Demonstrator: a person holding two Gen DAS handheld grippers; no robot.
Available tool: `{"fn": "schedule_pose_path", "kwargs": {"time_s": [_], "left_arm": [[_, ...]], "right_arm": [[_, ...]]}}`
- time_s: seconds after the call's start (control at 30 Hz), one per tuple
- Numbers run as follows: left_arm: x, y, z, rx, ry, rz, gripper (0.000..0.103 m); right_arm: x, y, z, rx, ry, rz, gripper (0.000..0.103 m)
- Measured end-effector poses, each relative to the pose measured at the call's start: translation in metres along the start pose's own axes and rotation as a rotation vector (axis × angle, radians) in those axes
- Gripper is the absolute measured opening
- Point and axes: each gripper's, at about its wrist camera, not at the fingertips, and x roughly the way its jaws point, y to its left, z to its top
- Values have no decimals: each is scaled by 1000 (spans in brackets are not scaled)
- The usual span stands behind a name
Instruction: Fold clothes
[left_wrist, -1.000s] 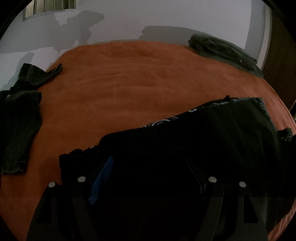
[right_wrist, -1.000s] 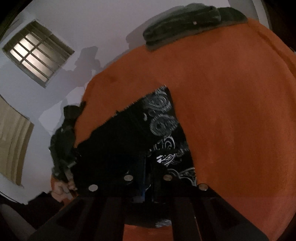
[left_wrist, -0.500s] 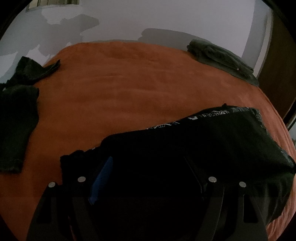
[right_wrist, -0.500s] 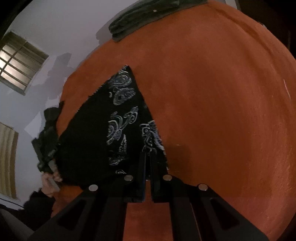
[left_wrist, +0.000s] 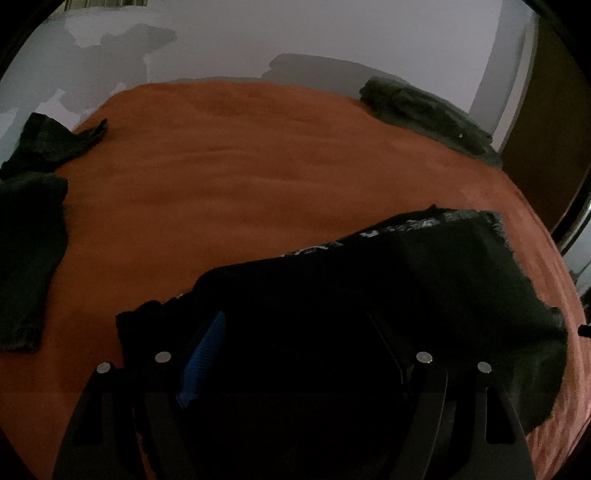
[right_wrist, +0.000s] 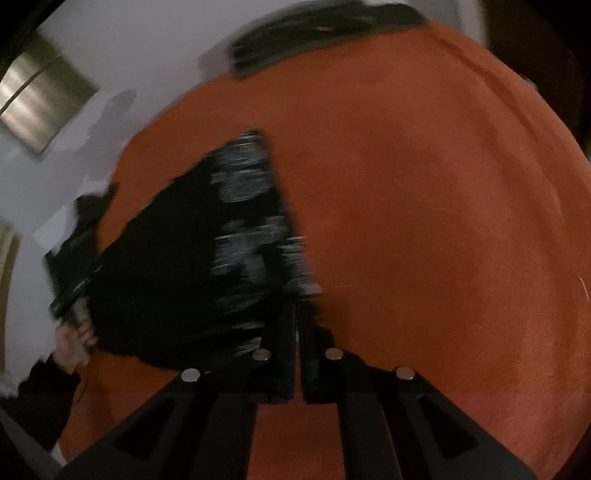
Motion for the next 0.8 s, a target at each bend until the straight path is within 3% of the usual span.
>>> {"fn": "schedule_pose_path", "kwargs": {"time_s": [0.1, 0.23, 0.33, 0.4, 0.57, 0.63, 0.7, 0.77, 0.8], "left_arm": [[-4, 1, -1, -5, 2, -5, 77], [-7, 1, -2, -1, 9, -4, 77], [-11, 1, -1, 3, 10, -9, 77], [-14, 2, -1, 6, 10, -15, 77], [-15, 6, -5, 9, 21, -22, 77], [-15, 8, -7, 12, 32, -22, 77], [-14, 7, -8, 10, 39, -21, 77], [-14, 4, -8, 12, 40, -18, 77], [-15, 2, -8, 16, 39, -16, 77]], "right_arm": [[10, 53, -12, -142, 46, 95, 7], [52, 116, -37, -282, 159, 176, 41], [94, 131, -38, -242, 228, 117, 42], [110, 126, -31, -152, 255, 129, 43], [115, 124, -12, -51, 236, 214, 49], [116, 124, -6, -20, 229, 248, 59], [116, 124, -1, 11, 223, 283, 61], [122, 121, -1, 93, 250, 346, 64], [125, 125, -3, 66, 252, 326, 64]]}}
